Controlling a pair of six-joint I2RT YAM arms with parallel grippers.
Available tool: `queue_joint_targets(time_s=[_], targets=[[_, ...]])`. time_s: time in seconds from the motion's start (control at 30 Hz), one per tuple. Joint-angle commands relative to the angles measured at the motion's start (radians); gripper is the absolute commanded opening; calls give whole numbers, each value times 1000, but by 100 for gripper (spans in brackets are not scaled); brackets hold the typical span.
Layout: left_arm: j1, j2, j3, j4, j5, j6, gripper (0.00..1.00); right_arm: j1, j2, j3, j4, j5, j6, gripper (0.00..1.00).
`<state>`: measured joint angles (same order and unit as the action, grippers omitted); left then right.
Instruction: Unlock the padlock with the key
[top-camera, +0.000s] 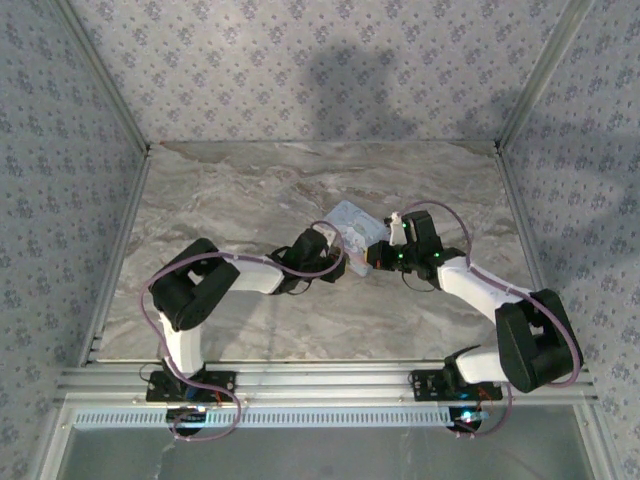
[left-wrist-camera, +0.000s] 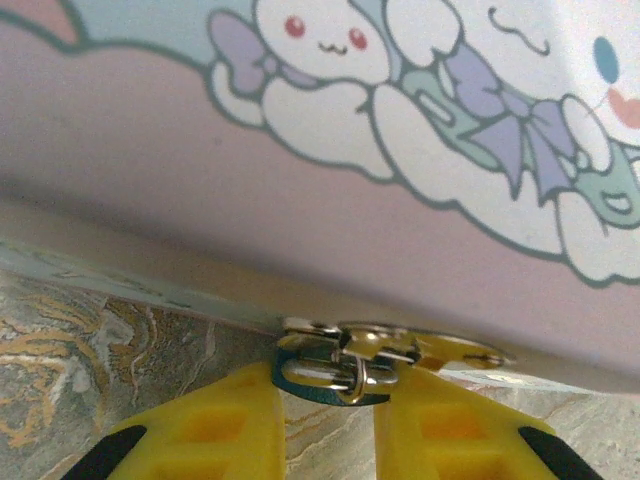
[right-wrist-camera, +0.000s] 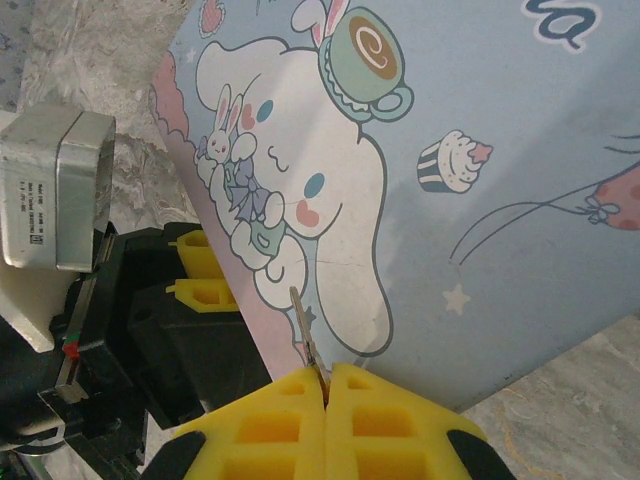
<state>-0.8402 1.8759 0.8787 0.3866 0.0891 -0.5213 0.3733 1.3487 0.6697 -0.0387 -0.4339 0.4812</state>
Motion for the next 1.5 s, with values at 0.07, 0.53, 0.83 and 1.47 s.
queue_joint_targets(time_s=[0.07, 0.53, 0.83, 1.47], targets=[[-22, -20, -27, 5, 37, -23, 25, 6, 40, 28, -93, 20, -13, 0], [-22, -38, -32, 8, 57, -40, 25, 3, 71, 77, -101, 6, -44, 0], [-25, -92, -13, -73, 96, -94, 25, -8, -148, 21, -79, 18, -105, 0], [-26, -126, 90, -244, 198, -262, 25, 128, -540, -291, -127, 118, -64, 0]])
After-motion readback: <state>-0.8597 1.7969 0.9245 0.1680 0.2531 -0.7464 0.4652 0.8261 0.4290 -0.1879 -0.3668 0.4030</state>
